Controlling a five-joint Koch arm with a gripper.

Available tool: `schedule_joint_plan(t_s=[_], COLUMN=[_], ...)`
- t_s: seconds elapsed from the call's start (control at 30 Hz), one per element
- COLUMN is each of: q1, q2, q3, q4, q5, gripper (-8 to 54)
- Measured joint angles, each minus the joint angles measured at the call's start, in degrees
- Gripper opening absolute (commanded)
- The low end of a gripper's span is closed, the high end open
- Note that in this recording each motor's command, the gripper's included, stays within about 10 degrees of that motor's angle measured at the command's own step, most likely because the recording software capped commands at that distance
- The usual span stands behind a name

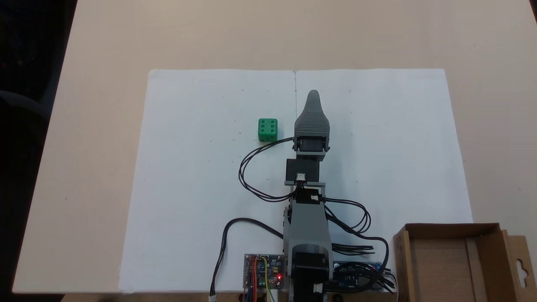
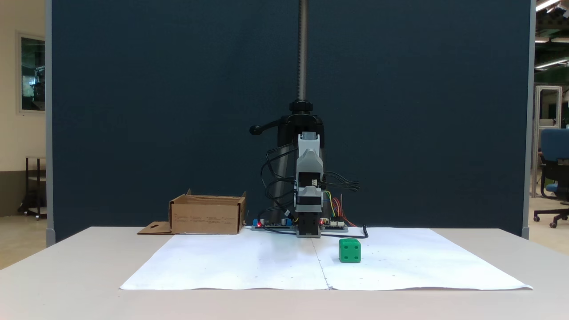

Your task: Grasp a green dice and put it in the bin.

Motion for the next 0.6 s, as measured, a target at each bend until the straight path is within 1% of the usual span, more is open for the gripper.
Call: schedule_joint_plan(t_s=[0.17,0.5,0.6], q1=[-3.6,-3.8,-3.8], q2=[0.0,0.0,0.0], q3=[0.0,0.0,0.0], q4=[9.1,9.1,9.1], q5=[-1.1,-1.2,-1.2], gripper=[43.1,43.0,42.1])
